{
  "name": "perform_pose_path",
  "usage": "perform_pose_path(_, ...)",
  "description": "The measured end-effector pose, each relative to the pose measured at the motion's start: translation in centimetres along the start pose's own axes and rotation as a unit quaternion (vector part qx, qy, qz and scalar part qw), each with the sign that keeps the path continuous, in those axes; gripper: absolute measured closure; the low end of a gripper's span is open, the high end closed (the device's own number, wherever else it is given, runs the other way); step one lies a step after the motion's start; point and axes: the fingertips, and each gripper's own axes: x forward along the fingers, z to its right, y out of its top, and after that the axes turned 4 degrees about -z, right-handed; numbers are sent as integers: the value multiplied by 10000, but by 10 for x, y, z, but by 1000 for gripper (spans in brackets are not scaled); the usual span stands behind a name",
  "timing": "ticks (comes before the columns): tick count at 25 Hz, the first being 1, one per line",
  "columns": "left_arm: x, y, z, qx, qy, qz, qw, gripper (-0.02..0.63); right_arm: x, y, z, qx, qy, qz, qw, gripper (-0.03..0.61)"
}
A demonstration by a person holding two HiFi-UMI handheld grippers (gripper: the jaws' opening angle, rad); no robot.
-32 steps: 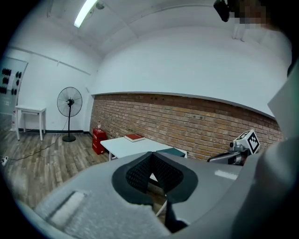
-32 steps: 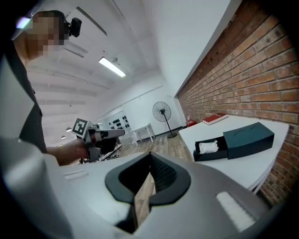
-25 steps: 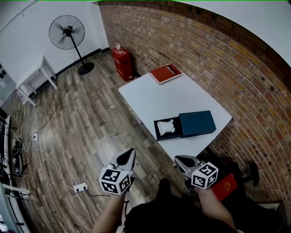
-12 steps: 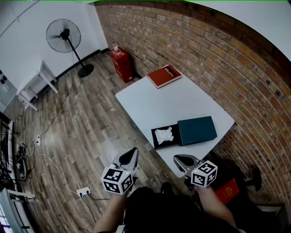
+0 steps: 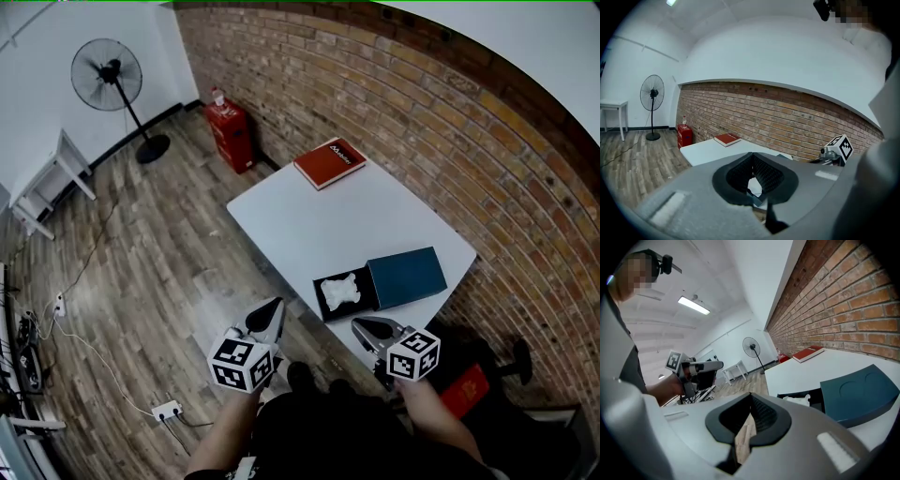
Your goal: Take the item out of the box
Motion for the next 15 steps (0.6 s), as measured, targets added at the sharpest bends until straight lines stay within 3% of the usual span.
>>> perform_pose_path(7, 7, 30, -50, 68, -151, 267, 9995, 609, 28, 20, 11, 115, -523, 104, 9985, 577)
perform_pose_path(15, 38, 22, -49, -21, -618, 119, 9980, 609, 46, 4, 44, 425, -1098, -307, 9926, 571)
